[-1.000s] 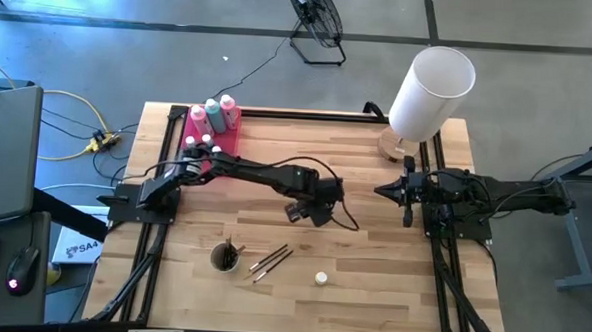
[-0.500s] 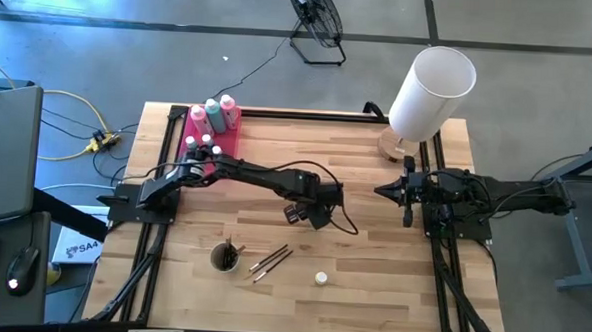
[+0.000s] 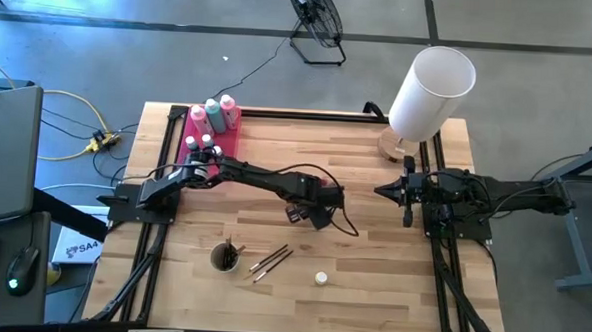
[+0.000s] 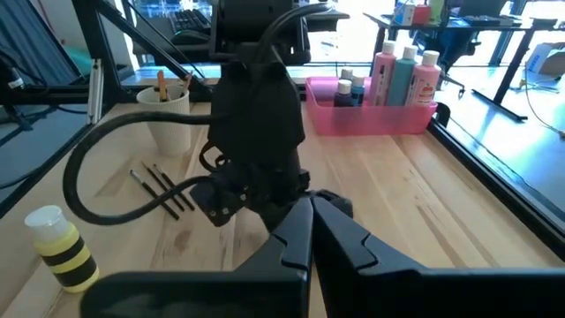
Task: Pick & Place Paint Supplies
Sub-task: Put the small pink paint bottle into the pink bin
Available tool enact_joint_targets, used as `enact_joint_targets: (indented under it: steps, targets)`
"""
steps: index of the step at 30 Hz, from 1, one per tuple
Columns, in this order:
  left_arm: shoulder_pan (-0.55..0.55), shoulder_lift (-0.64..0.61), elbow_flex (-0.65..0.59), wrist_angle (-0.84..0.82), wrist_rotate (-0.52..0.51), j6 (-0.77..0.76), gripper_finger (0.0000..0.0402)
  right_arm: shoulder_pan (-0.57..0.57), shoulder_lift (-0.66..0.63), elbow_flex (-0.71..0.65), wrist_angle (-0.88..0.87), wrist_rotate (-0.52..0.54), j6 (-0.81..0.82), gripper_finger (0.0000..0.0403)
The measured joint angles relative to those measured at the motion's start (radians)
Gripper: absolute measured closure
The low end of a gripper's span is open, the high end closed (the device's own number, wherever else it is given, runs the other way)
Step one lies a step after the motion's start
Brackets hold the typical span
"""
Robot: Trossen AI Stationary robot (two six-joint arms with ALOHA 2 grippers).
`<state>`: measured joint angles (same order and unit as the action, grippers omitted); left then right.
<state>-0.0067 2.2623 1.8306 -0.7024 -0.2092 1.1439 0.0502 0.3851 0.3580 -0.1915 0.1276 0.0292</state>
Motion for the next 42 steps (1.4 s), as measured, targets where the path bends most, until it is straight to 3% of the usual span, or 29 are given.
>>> enact_joint_targets:
  steps: [4, 17, 25, 31, 36, 42]
  targets:
    - [0.000, 0.000, 0.012, 0.005, -0.058, -0.059, 0.0188, 0.000, 0.000, 0.000, 0.000, 0.000, 0.000, 0.0401]
    - [-0.002, 0.000, 0.030, -0.011, 0.040, -0.307, 0.0188, 0.000, 0.000, 0.000, 0.000, -0.044, 0.022, 0.0401]
    - [-0.021, 0.000, 0.030, -0.011, 0.123, -0.518, 0.0188, 0.000, 0.000, 0.000, 0.000, -0.054, 0.023, 0.0401]
    - [-0.042, 0.000, 0.030, 0.017, 0.128, -0.709, 0.0188, 0.000, 0.000, 0.000, 0.000, -0.052, 0.023, 0.0401]
    - [-0.055, -0.002, 0.067, 0.006, 0.049, -0.851, 0.0188, 0.000, 0.000, 0.000, 0.000, -0.052, 0.024, 0.0401]
    - [-0.046, -0.005, 0.166, -0.150, -0.060, -1.125, 0.0188, 0.002, -0.008, 0.000, 0.000, -0.058, 0.053, 0.0401]
